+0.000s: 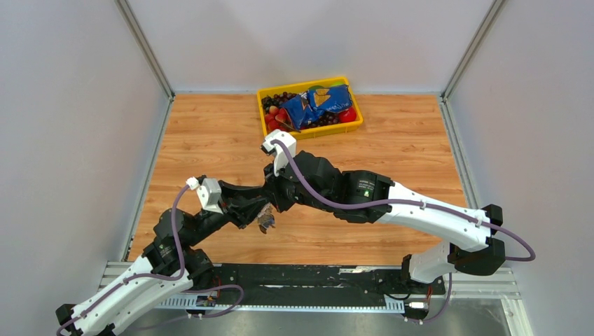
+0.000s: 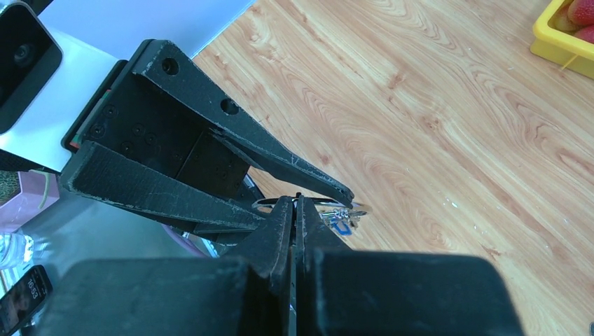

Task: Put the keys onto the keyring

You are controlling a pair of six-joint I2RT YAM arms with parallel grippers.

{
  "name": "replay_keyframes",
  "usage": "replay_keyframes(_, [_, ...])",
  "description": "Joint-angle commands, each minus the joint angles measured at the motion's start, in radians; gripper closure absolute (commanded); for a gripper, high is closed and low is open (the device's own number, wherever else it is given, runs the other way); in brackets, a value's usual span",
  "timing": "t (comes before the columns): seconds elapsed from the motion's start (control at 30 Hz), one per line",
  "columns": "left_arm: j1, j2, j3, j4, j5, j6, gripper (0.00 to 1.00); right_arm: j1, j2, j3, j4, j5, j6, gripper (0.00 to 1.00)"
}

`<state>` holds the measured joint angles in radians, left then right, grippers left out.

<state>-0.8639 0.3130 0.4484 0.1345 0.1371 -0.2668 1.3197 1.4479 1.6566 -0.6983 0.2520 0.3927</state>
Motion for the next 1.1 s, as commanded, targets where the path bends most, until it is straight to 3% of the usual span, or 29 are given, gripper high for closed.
replay_keyframes(0.0, [-0.002, 0.007, 0.015, 0.008, -0.013, 0.033, 0.60, 0.004, -0.017, 0.057, 0.047, -0.004, 0.032, 1.00])
replay_keyframes(0.3, [-0.003, 0.030, 0.025, 0.009, -0.028, 0.058, 0.59, -0.016, 0.062, 0.197, -0.103, -0.002, 0.050, 1.00])
replay_keyframes(0.53, [-0.002, 0.024, 0.015, 0.043, -0.006, 0.088, 0.57, -0.091, 0.163, 0.369, -0.287, -0.132, 0.063, 1.00])
replay_keyframes(1.07, [-0.002, 0.058, -0.054, 0.163, 0.015, 0.189, 0.53, -0.148, 0.266, 0.528, -0.445, -0.293, 0.072, 1.00])
